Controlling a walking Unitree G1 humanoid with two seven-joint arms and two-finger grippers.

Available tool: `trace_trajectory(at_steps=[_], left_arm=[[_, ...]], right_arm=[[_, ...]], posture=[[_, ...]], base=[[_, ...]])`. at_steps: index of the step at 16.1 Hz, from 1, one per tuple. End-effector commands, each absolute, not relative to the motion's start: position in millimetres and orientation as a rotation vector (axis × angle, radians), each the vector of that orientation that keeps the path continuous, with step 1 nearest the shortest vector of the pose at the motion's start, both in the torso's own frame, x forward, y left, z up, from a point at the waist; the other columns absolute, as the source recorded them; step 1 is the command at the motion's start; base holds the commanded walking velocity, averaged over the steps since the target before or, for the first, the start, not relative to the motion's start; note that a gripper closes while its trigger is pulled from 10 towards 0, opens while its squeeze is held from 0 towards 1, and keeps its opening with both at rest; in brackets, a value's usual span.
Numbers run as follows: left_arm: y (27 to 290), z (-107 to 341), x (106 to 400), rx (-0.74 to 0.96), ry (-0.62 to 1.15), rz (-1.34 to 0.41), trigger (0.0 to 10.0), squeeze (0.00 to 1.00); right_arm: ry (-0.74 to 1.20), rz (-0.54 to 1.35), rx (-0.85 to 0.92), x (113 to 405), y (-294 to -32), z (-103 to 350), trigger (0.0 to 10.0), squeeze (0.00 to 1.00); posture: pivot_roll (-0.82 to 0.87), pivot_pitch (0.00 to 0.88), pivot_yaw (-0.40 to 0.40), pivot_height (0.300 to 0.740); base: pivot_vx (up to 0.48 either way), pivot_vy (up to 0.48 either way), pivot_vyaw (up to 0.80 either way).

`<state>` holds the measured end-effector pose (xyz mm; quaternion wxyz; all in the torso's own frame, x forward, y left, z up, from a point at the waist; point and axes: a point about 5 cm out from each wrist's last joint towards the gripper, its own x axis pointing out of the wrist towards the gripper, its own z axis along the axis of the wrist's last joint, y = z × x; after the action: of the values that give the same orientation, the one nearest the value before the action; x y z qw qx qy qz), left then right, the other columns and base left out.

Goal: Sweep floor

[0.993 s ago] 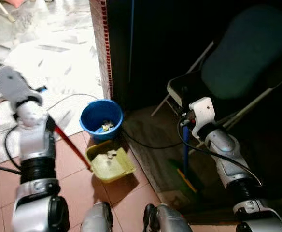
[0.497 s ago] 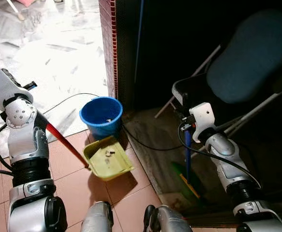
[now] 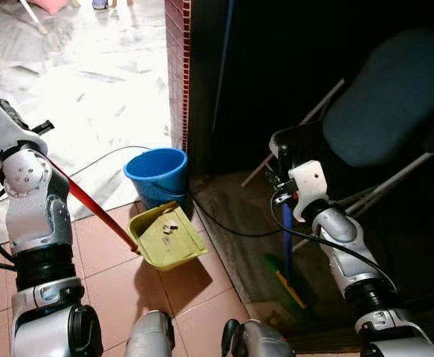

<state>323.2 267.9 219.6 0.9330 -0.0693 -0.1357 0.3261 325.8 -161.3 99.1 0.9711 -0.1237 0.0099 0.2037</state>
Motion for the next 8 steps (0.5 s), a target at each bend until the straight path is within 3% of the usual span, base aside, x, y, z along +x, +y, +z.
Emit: trace_trajectory(at_steps=[1,8], left_arm=[[266,239,318,-0.131,-0.375,0.665,10.0,0.0],[250,227,315,-0.127,-0.332,0.623,10.0,0.0]], right_arm=[[0.03,0.4,-0.256,326,-165,97,10.0,0.0],[0.03,0.399,-0.253,327,-165,96,10.0,0.0]], posture=[[-0.05,0.054,-0.041,0.74],[-0.04,0.054,-0.041,0.74]], base=[[0.0,0.0,0.0],[0.0,0.0,0.0]])
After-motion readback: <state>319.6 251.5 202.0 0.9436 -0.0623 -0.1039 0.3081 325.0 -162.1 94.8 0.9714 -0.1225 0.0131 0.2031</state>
